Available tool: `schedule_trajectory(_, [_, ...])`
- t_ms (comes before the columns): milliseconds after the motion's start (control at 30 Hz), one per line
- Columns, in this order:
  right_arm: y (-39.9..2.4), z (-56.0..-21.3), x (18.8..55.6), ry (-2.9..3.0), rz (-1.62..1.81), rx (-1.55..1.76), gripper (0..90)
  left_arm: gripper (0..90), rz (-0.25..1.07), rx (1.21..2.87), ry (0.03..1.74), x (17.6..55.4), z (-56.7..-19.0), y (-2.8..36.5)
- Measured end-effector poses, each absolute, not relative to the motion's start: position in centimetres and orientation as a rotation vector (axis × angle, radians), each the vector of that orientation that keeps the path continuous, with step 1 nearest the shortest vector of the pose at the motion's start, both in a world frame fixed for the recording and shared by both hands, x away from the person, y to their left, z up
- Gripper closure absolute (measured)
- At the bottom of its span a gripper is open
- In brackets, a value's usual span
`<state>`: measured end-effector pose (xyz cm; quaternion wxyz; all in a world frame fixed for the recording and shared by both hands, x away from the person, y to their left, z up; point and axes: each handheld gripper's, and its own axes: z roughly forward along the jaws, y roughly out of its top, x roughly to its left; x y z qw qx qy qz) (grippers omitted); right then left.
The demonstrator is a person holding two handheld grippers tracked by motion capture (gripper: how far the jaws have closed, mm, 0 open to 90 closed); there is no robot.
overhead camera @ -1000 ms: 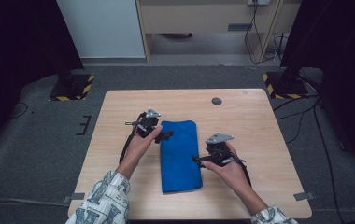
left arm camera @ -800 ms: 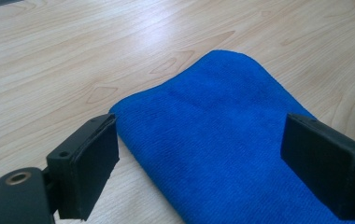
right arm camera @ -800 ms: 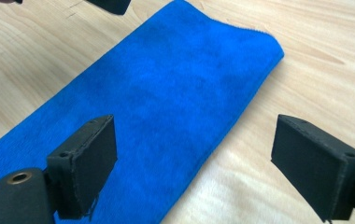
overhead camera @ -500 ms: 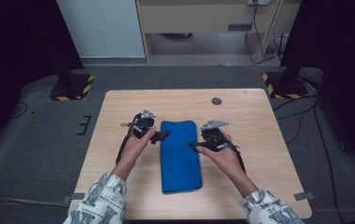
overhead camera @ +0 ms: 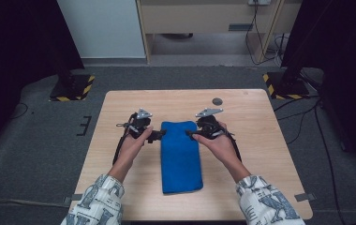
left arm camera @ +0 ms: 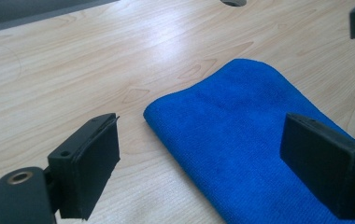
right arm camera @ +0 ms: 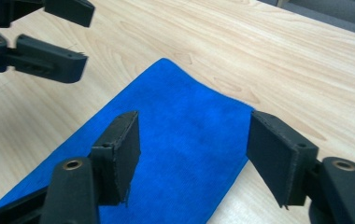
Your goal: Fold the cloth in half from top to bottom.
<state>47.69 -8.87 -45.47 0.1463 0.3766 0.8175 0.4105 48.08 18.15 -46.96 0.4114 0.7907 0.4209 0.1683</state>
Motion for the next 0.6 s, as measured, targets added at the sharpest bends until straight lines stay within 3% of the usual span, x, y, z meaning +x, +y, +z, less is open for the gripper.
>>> schedule_trajectory(600, [-8.8, -44.8, 50.7, 2.351, 1.14, 1.057, 57.6, 12.7, 0.431, 2.016, 1.062, 49.3, -46.7, 17.1])
